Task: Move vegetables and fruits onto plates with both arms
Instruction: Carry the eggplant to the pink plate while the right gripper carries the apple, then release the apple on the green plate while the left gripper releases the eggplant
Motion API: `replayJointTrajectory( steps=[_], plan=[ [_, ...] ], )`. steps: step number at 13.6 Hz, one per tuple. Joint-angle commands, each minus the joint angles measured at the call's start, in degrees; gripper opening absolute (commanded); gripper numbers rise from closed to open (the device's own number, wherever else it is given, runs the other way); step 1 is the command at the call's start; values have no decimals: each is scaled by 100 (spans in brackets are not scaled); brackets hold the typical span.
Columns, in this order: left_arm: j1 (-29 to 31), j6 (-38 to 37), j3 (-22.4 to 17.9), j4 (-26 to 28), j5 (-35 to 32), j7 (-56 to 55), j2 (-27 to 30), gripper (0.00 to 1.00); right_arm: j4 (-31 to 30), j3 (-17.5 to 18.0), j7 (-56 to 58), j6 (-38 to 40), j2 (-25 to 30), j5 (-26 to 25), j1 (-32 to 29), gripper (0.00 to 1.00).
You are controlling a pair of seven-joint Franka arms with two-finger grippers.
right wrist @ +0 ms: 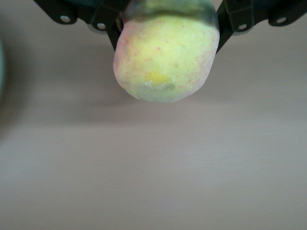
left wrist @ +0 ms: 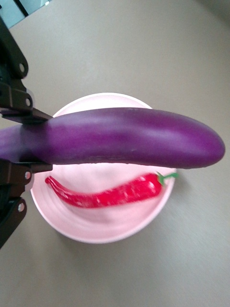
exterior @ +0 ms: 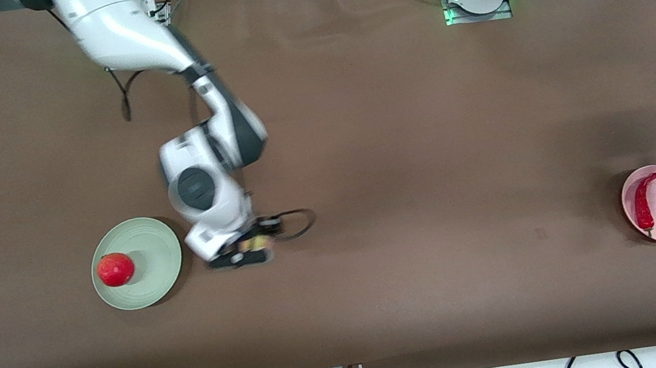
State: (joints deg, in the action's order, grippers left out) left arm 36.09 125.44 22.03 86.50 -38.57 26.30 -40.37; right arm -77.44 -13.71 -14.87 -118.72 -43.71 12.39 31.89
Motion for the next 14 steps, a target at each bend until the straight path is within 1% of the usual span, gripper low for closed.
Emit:
replayJointTrajectory(
  steps=[1, 3, 4, 5, 6, 7, 10, 11, 12, 13, 14],
  plan=[
    [109, 94, 73, -203, -133, 103, -277, 19, -166, 0, 1586, 585, 126, 27, -813, 0],
    [310, 471, 73, -203, -107, 112, -374, 25, -358, 0, 2240, 604, 143, 27, -1201, 0],
    [381, 559, 73, -203, -107, 112, -444, 28, -464, -9, 2295, 561, 143, 27, -1281, 0],
    [390, 560, 73, -203, -107, 112, -480, 29, -578, -9, 2304, 500, 108, 18, -1378, 0],
    [390, 569, 82, -212, -116, 112, -480, 43, -683, 0, 2356, 412, 82, 0, -1492, 0],
    [390, 569, 82, -212, -90, 103, -489, 99, -815, 0, 2461, 289, 82, 9, -1510, 0],
    [382, 552, 117, -212, -72, 86, -419, 100, -948, 0, 2524, 121, 3, 9, -1528, 0],
    [364, 534, 135, -212, -72, 86, -401, 100, -948, 0, 2515, 112, -6, 18, -1537, 36],
    [355, 473, 196, -203, -54, 86, -314, 100, -913, 0, 2472, 121, 11, 18, -1537, 97],
    [347, 342, 370, -177, -2, 77, -165, 100, -817, 0, 2523, 147, 55, 9, -1546, 100],
    [390, 1, 642, -186, 112, 77, -33, 100, -660, 0, 2515, 234, 142, 0, -1537, 100]
  ],
)
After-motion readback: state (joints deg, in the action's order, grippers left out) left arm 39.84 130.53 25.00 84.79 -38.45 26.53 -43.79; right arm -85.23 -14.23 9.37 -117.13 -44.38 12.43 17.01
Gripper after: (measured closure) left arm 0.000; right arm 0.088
